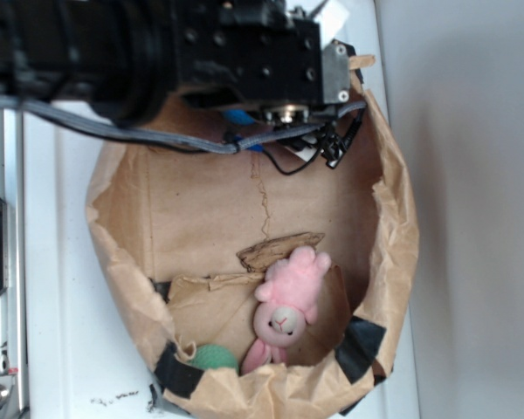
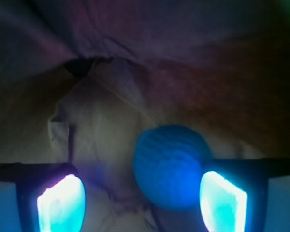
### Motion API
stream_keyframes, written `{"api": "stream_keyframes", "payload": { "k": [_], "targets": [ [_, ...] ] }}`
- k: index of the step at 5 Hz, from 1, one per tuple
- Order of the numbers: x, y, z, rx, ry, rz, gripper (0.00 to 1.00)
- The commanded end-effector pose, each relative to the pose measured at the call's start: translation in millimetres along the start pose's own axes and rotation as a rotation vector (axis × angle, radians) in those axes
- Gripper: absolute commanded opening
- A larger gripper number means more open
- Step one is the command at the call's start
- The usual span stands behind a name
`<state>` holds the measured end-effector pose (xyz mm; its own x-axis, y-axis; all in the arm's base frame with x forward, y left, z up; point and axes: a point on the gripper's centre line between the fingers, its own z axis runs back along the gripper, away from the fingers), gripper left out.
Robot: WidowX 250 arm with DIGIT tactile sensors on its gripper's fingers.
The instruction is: Grab the blue ball.
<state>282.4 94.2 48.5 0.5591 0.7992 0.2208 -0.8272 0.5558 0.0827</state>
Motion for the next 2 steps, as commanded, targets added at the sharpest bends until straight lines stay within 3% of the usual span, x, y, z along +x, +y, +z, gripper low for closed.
{"api": "stream_keyframes", "payload": {
  "k": [1, 2],
  "targets": [
    [14.2, 14.7, -13.0, -0.018, -0.077, 0.029, 1.0],
    [6.6, 18.8, -12.7, -0.068, -0.129, -0.015, 0.0]
  ]
}}
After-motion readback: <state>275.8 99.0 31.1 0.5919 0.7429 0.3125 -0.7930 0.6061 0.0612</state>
